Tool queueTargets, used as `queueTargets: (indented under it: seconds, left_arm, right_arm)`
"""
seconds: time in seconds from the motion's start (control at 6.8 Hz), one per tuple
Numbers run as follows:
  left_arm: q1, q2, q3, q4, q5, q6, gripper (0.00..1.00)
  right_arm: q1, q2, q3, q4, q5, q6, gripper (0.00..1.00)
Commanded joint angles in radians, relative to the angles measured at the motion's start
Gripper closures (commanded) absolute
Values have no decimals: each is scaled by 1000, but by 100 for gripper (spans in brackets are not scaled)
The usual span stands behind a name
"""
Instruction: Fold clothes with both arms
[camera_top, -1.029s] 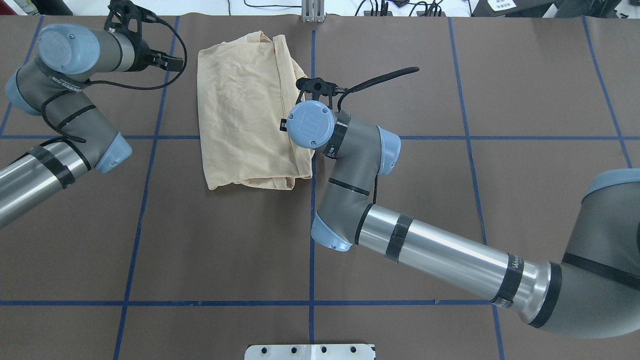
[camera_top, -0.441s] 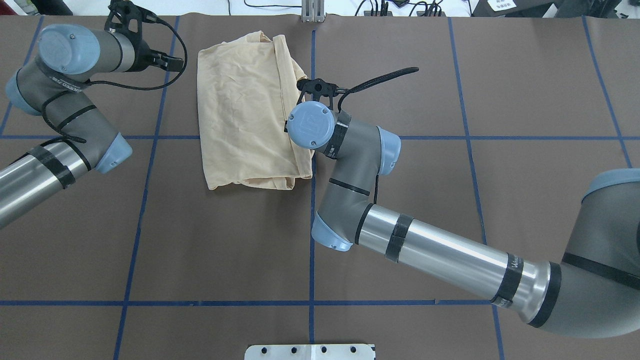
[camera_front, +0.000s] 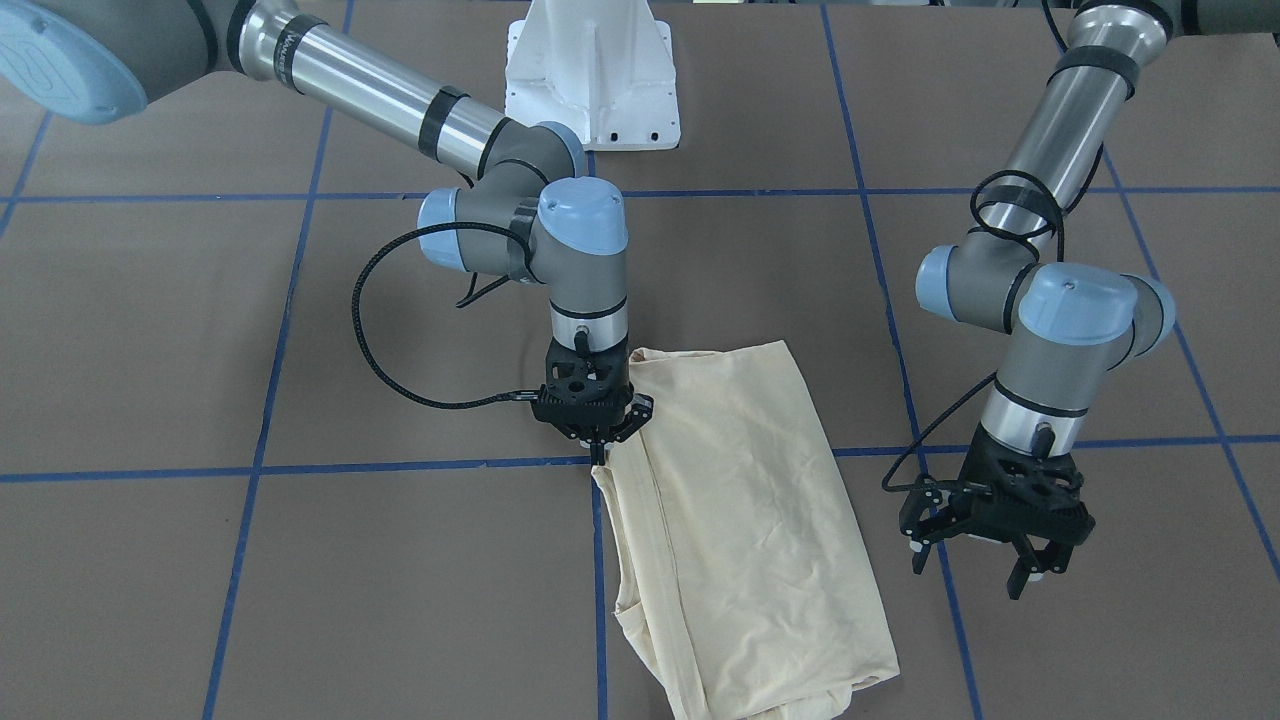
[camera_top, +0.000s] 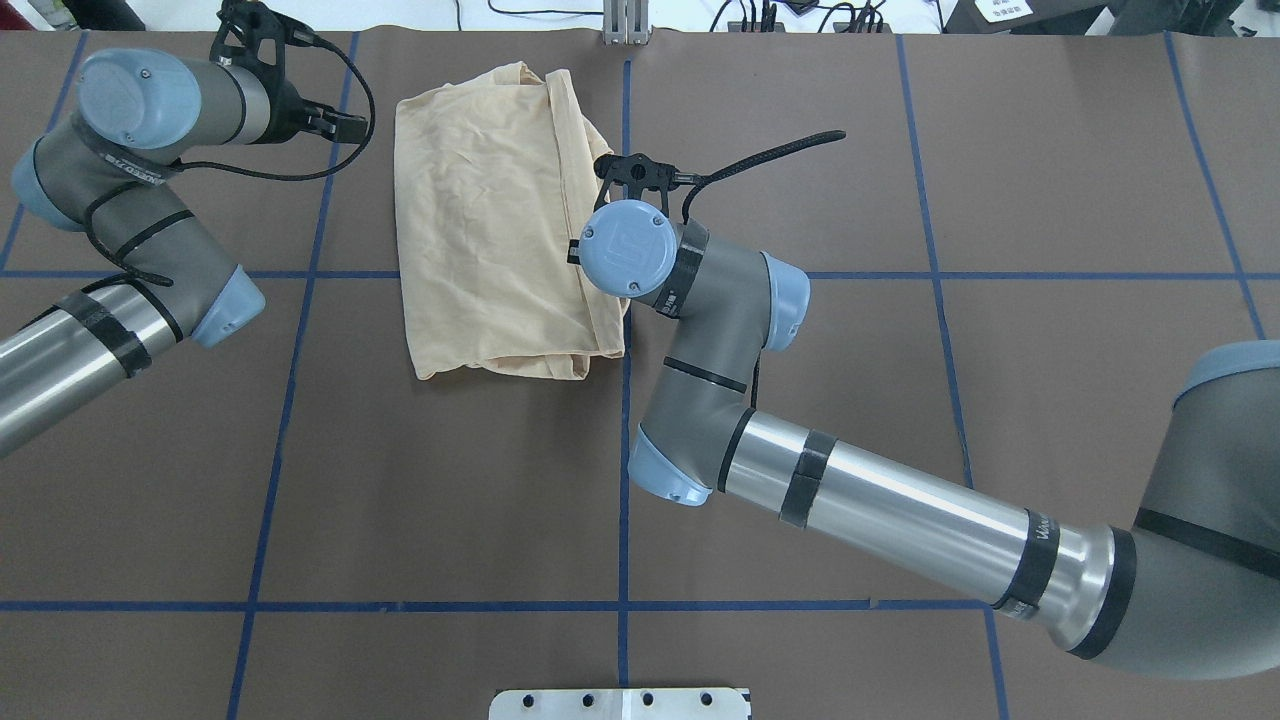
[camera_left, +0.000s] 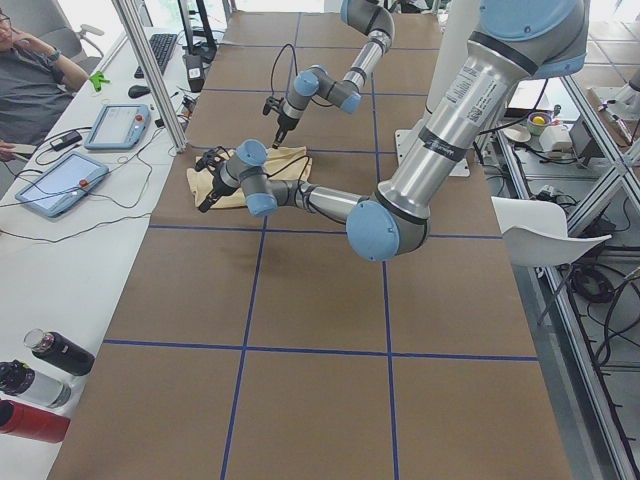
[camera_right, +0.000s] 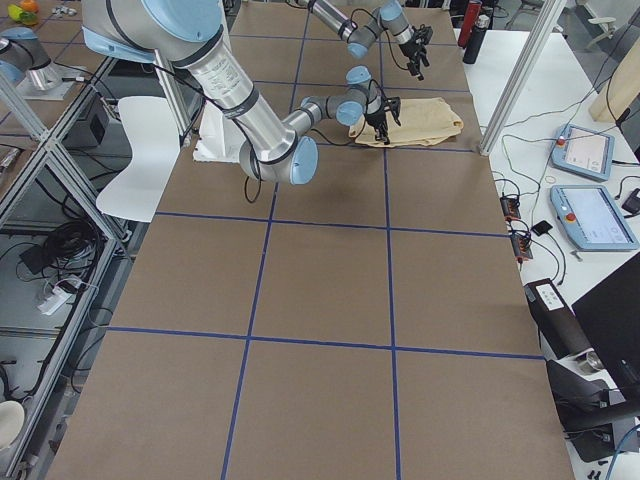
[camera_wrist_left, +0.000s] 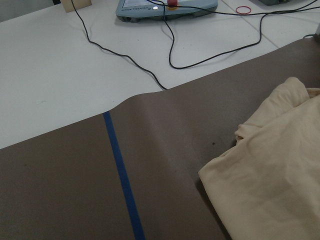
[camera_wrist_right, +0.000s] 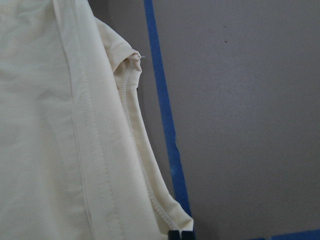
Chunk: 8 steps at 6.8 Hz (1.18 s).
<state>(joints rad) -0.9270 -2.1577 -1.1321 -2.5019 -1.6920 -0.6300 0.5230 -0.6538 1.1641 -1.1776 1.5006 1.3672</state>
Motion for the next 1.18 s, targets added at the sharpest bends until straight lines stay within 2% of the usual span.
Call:
queueTargets:
  seconds: [0.0, 0.15, 0.44, 0.59, 0.74, 0.88, 1.03]
  left_arm:
    - [2, -1, 0, 0, 0, 0, 0]
    - [2, -1, 0, 0, 0, 0, 0]
    - [2, -1, 0, 0, 0, 0, 0]
    - [2, -4, -2, 0, 0, 0, 0]
    - [2, -4, -2, 0, 0, 0, 0]
    - [2, -4, 0, 1, 0, 0, 0]
    - [2, -4, 0, 1, 0, 0, 0]
  right_arm:
    - [-1, -166, 197, 0, 7, -22, 100]
    - [-7, -266, 306, 0, 7, -37, 100]
    - [-41, -384, 467, -26, -2, -39, 100]
    - [-79, -424, 526, -49, -34, -30, 100]
    - [-112, -437, 535, -51, -74, -27, 100]
    - [-118, -437, 530, -51, -72, -28, 100]
    - [-118, -432, 520, -51, -75, -39, 5]
